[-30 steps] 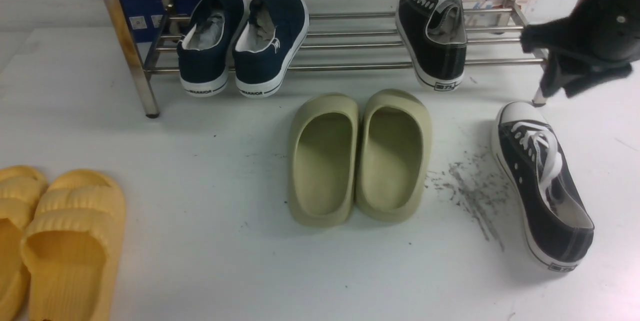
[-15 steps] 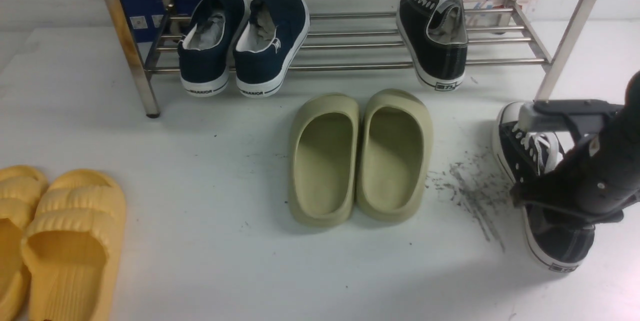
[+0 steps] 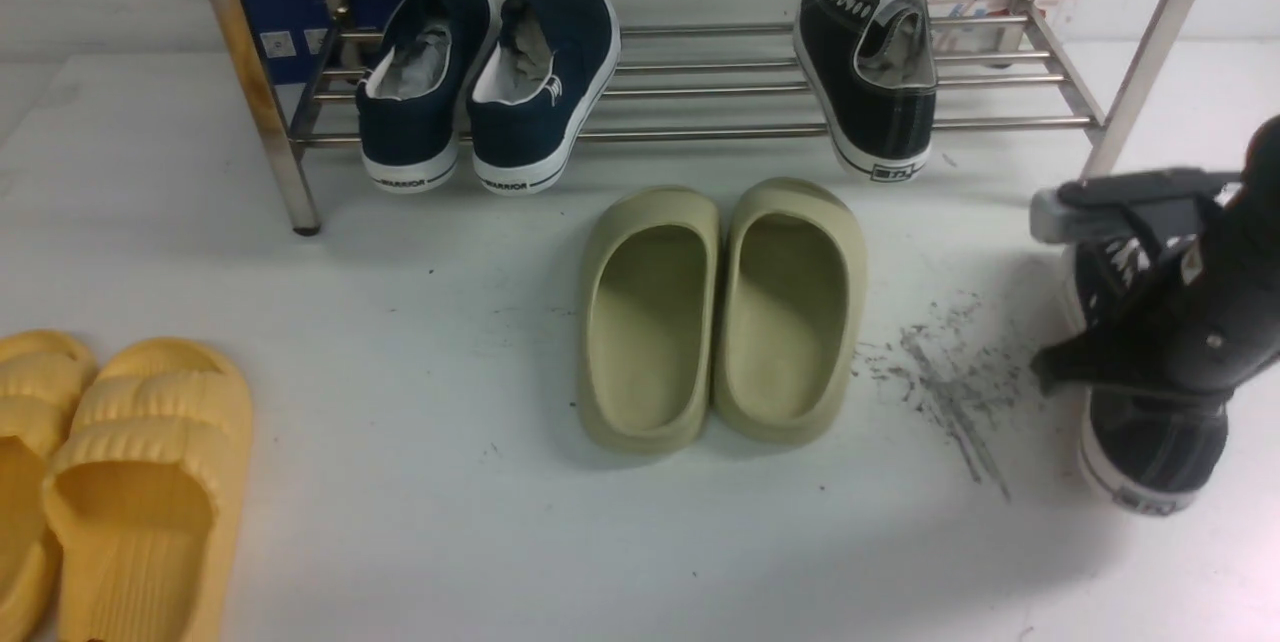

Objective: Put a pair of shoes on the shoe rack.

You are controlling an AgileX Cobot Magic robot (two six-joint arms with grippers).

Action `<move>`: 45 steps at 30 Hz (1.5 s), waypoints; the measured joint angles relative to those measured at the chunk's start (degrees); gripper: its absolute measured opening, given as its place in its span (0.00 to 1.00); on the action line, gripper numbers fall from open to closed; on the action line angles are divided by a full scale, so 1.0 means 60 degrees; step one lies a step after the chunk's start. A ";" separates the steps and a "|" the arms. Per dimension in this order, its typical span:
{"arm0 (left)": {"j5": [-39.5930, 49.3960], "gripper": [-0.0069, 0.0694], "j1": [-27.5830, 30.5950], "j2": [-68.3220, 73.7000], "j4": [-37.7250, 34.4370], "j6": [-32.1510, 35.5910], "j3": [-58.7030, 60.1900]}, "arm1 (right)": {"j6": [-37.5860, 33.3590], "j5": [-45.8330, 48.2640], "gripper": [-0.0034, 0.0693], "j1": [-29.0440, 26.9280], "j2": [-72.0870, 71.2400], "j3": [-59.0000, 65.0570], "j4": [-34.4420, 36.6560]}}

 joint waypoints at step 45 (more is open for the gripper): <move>0.0000 0.31 0.0000 0.0000 0.0000 0.0000 0.0000 | -0.4445 -0.1550 0.08 -0.0737 0.3070 -0.4496 0.1158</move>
